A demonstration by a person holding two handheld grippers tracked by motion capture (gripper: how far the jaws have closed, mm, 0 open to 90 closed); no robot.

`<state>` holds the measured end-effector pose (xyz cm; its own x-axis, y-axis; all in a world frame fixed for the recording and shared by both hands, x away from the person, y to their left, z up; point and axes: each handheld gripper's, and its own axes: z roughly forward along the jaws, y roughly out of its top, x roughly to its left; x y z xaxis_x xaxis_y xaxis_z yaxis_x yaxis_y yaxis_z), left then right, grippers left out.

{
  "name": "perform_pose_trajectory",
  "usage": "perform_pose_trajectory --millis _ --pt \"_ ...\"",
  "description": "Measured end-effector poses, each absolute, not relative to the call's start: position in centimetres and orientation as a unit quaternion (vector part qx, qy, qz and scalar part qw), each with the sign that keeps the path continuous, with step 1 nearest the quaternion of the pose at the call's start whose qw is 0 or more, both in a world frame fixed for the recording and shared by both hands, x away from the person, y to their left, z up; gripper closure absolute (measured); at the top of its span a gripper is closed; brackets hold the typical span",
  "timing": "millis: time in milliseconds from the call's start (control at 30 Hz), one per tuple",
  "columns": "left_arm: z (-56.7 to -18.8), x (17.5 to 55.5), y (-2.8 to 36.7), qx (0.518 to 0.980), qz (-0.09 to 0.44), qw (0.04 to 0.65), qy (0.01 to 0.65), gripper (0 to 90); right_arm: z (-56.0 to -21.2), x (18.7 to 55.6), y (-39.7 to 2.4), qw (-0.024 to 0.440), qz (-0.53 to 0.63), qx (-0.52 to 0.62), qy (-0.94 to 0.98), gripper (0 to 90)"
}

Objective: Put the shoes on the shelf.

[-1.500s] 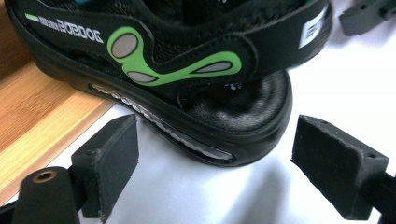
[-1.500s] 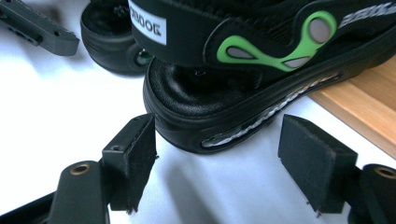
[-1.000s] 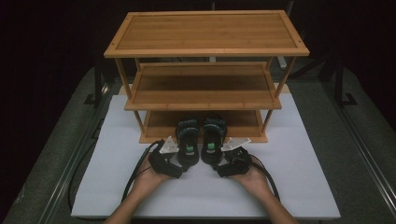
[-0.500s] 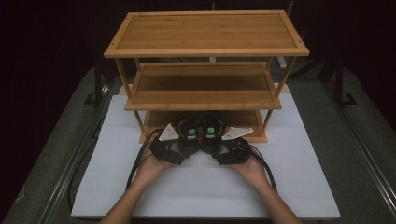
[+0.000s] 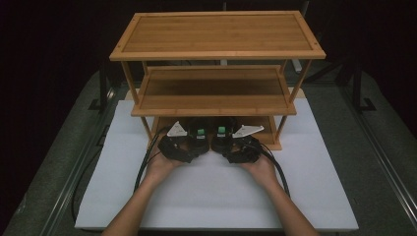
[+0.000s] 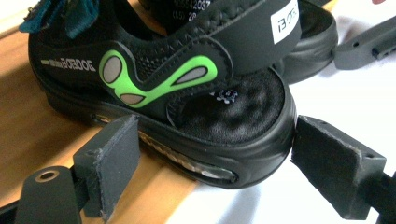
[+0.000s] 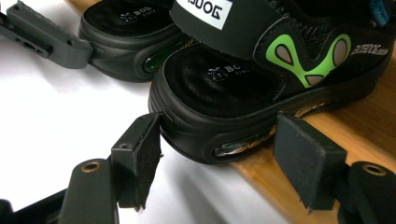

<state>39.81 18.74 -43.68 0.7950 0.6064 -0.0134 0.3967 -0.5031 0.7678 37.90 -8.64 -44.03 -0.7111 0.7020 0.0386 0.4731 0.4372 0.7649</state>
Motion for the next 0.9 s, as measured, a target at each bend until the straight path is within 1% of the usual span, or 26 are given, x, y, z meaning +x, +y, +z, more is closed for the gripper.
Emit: perform_pose_trajectory --millis 167,267,433,467,500,600,667,700,900 --pt "-43.8 40.5 18.5 0.849 0.133 0.411 0.304 15.2 -44.2 38.5 -8.7 0.153 0.396 0.358 0.832 34.6" --pt "-43.7 40.9 18.3 0.853 0.145 0.402 0.300 15.4 -44.3 38.9 -8.9 0.154 0.398 0.360 0.829 35.1" --pt "-43.9 41.4 18.3 0.850 0.144 0.404 0.306 15.5 -44.4 39.4 -9.0 0.155 0.399 0.365 0.827 36.5" --pt "-43.9 41.4 18.3 0.850 0.144 0.404 0.306 15.5 -44.4 39.4 -8.8 0.148 0.404 0.374 0.821 36.5" --pt "-43.9 41.5 18.3 0.850 0.146 0.404 0.305 15.5 -44.5 39.7 -9.1 0.164 0.393 0.366 0.828 36.5" --pt "-44.0 41.9 18.6 0.849 0.151 0.397 0.313 15.6 -44.5 39.8 -9.1 0.169 0.388 0.364 0.830 36.4" --pt "-44.2 42.1 18.8 0.848 0.148 0.396 0.319 19.3 -44.6 39.9 -9.0 0.176 0.385 0.365 0.829 36.4" --pt "-44.3 42.3 18.9 0.846 0.144 0.401 0.321 19.6 -44.6 40.0 -9.0 0.179 0.383 0.365 0.830 36.4" --pt "-44.4 42.3 18.9 0.844 0.141 0.404 0.322 19.5 -44.7 40.2 -8.8 0.175 0.384 0.368 0.829 35.2"
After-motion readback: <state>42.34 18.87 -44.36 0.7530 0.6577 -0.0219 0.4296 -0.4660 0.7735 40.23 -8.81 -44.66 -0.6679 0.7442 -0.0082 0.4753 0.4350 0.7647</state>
